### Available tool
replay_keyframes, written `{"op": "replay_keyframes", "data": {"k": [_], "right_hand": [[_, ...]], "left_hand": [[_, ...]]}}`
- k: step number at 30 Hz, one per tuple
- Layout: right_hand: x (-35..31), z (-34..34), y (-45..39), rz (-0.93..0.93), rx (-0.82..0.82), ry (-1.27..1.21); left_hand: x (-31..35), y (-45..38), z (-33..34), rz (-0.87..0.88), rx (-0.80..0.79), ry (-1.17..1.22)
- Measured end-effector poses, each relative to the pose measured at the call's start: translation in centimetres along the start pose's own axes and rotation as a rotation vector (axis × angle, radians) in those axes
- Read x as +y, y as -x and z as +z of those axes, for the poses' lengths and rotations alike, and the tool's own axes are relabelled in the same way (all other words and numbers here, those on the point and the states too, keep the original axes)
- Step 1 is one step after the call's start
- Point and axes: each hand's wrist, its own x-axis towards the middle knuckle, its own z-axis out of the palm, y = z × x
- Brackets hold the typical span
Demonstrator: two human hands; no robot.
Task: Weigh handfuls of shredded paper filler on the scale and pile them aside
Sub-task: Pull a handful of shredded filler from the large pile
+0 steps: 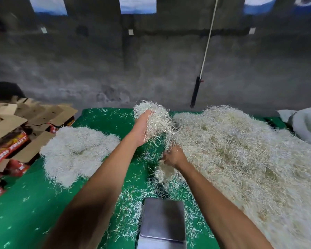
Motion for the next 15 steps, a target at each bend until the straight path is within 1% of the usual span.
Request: {"op": "replay_keyframes", "data": {"k": [3, 4, 5, 7, 8, 10, 11, 12, 13, 14, 15], "right_hand": [[-0.5, -0.9, 0.1, -0.036, 0.107, -0.266], [-1.1, -1.4, 0.1, -0.074, 0.141, -0.298], [-1.9, -1.8, 0.1, -0.113, 0.149, -0.335], [-3.8, -2.3, 0.2, -0.174, 0.089, -0.481], [-4.7, -2.5, 0.3, -0.188, 0.022, -0.577], [-6.0, -2.7, 0.7, -0.181, -0.175, -0.807], [-6.2, -2.8, 1.0, -0.157, -0.271, -0.940], [-6.1, -2.7, 1.3, -0.125, -0.329, -1.037], [-5.6, -2.4, 1.5, -0.099, -0.339, -1.079], [-4.9, -2.1, 1.8, -0.088, -0.293, -1.045], [-3.9, -1.7, 2.1, -0.079, -0.185, -0.933]], "left_hand": [[-2.3, -0.1, -2.1, -0.107, 0.145, -0.082], [-3.4, 0.1, -2.7, -0.158, 0.153, -0.094], [-4.8, 0.2, -3.2, -0.207, 0.112, -0.061], [-7.8, 0.6, -3.9, -0.303, -0.053, 0.112], [-9.1, 1.1, -3.9, -0.353, -0.108, 0.219], [-11.7, 1.7, -3.8, -0.419, -0.171, 0.489], [-12.8, 1.9, -3.5, -0.418, -0.200, 0.635], [-13.5, 2.2, -3.2, -0.405, -0.223, 0.761], [-13.9, 2.6, -3.1, -0.382, -0.226, 0.840], [-14.2, 3.0, -3.0, -0.353, -0.216, 0.881], [-14.5, 3.4, -3.2, -0.327, -0.186, 0.877]]}}
